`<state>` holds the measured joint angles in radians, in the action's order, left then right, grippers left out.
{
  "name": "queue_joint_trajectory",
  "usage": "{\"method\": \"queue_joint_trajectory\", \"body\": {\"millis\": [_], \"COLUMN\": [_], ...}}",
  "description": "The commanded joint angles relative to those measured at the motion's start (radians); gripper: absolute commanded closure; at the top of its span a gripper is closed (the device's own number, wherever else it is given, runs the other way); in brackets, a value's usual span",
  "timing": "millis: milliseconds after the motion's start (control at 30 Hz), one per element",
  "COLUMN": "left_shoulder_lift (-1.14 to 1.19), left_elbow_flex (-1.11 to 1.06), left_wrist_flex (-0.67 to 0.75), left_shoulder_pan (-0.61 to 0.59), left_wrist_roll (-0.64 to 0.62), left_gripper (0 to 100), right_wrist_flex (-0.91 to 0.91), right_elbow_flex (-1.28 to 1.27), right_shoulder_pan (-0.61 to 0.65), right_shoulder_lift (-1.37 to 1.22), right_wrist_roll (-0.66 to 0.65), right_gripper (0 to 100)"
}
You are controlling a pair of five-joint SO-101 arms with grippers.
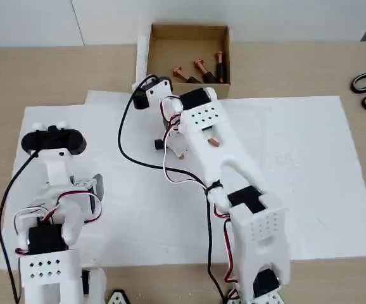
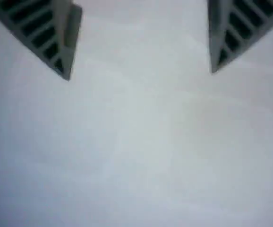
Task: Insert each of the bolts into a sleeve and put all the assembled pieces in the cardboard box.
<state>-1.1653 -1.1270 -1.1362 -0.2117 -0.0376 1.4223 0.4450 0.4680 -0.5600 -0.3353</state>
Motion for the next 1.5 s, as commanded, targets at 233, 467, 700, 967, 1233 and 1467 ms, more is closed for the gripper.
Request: {"method": "queue_joint_trajectory", "body": {"millis": [233,467,700,967,1233,1467], "left_shoulder_lift": [-0.005,-0.005,-0.005,-0.005,-0.005,-0.005], "left_elbow_flex": [0.004,0.002,0.002,0.002,0.002,0.002], "left_wrist_flex": [0.020,0.020,0.020,0.020,0.020,0.020], "left_shoulder_pan": [-0.008,-0.008,-0.008,-0.008,-0.008,-0.008], "left_wrist_roll": [0.005,0.005,0.005,0.005,0.005,0.005], "left_gripper": [82,82,82,82,82,82], "right_wrist_flex": [-0.027,-0.028,-0.028,-0.019,-0.018,-0.018], "right_elbow_flex": [0.005,0.005,0.006,0.006,0.005,0.000], "right_shoulder_pan": [-0.004,-0.004,-0.004,-0.004,-0.012,-0.061], "right_shoulder_lift": [-0.067,-0.093,-0.096,-0.097,-0.097,-0.101], "right_wrist_roll": [-0.011,-0.011,-0.012,-0.011,-0.008,-0.011], "right_gripper": [74.3,76.4,79.4,83.9,86.3,86.3]}}
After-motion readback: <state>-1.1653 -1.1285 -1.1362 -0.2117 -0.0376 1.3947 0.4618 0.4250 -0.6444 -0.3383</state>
